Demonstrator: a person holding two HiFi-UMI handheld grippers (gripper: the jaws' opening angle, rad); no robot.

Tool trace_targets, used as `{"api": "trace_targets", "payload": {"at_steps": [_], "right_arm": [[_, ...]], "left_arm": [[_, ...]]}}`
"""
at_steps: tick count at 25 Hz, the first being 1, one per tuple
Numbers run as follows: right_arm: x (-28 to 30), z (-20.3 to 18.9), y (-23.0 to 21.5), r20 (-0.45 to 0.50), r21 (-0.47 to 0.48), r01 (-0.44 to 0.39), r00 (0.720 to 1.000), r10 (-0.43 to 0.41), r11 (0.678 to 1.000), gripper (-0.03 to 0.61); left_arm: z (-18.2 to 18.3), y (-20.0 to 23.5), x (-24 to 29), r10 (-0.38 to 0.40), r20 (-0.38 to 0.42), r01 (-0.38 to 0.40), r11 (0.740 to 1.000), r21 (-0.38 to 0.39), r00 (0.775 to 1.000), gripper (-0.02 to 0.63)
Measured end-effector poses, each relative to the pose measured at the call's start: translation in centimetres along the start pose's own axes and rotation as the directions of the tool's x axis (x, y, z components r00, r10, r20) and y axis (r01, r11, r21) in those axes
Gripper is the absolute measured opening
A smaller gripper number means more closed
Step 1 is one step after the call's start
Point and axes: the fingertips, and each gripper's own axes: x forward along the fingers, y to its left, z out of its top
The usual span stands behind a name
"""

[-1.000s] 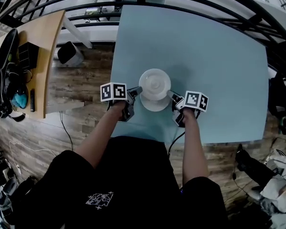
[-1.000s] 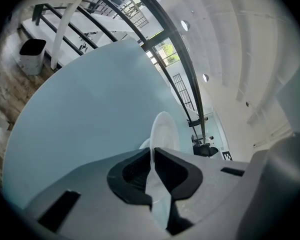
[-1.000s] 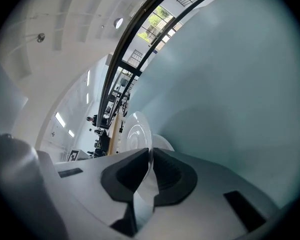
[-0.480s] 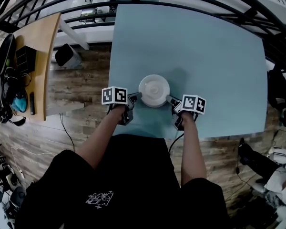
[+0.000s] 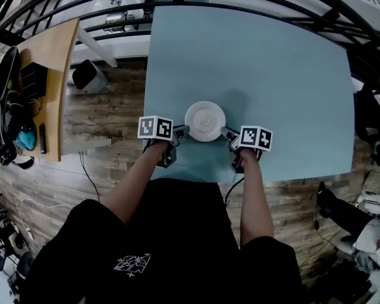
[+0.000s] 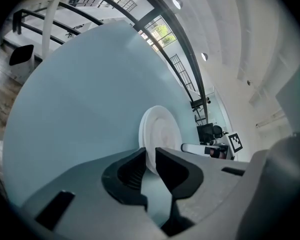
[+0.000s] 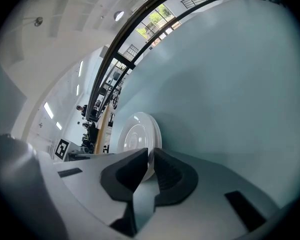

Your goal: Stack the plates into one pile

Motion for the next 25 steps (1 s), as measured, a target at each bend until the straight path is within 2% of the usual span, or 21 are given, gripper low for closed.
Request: {"api": "trace_targets", "payload": {"at_steps": [4,6,12,25], "right_arm": [[0.0,-0.1,0.1,0.004,-0.02,0.009,1.0,-0.009,1.0,0.044],[0.1,-0.3,0.4,-0.004,-0.034,0.004,1.0,-0.004,0.999,0.105],[0.2,-0.7,1.3,-0.054,-0.144,0.039,0.997,-0.047,0.989,0.151],[0.5,-2.1,2.1,-0.046,-0.26,0.156,0.984,-0.173,0.953,0.178]], "left_arm": [[0.0,-0.3,-0.1,-0.003,-0.008,0.003,1.0,0.017,1.0,0.063],[-0.1,-0.4,-0.1,-0.004,-0.012,0.004,1.0,0.019,1.0,0.074],[-0.2,-0.1,-0.9,0.004,-0.009,-0.004,1.0,0.031,1.0,0.087],[-0.3,0.5,-4.8,-0.017,0.024,0.014,0.995,0.099,1.0,0.087]]}}
